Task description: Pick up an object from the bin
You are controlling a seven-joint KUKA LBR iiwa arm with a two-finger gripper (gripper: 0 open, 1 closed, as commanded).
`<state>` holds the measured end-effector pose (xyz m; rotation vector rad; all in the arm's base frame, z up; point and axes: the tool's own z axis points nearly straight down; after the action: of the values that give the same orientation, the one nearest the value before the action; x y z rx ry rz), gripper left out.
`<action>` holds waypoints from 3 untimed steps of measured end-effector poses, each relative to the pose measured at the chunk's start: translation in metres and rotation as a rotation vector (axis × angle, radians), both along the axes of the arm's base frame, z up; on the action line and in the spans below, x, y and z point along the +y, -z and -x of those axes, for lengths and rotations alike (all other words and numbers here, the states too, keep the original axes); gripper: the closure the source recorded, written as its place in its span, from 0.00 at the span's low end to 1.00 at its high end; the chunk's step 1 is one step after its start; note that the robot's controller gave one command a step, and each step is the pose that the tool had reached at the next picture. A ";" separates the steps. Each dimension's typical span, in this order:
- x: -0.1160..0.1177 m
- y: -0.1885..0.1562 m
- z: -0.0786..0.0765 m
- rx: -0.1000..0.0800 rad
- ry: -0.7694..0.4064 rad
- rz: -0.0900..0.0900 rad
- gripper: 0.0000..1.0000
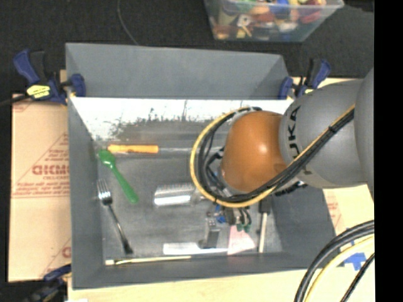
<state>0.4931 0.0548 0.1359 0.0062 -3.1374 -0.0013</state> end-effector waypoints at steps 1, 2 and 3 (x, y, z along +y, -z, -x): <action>0.000 -0.002 -0.002 -0.006 0.003 -0.001 0.00; 0.002 0.064 -0.076 -0.014 -0.080 -0.001 0.00; 0.005 0.033 -0.080 -0.014 -0.195 0.000 0.00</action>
Offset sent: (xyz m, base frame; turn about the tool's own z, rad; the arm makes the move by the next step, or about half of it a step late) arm 0.0735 0.0026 -0.0659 -0.0808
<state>0.5730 0.0598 0.1033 0.3129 -3.1359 -0.0002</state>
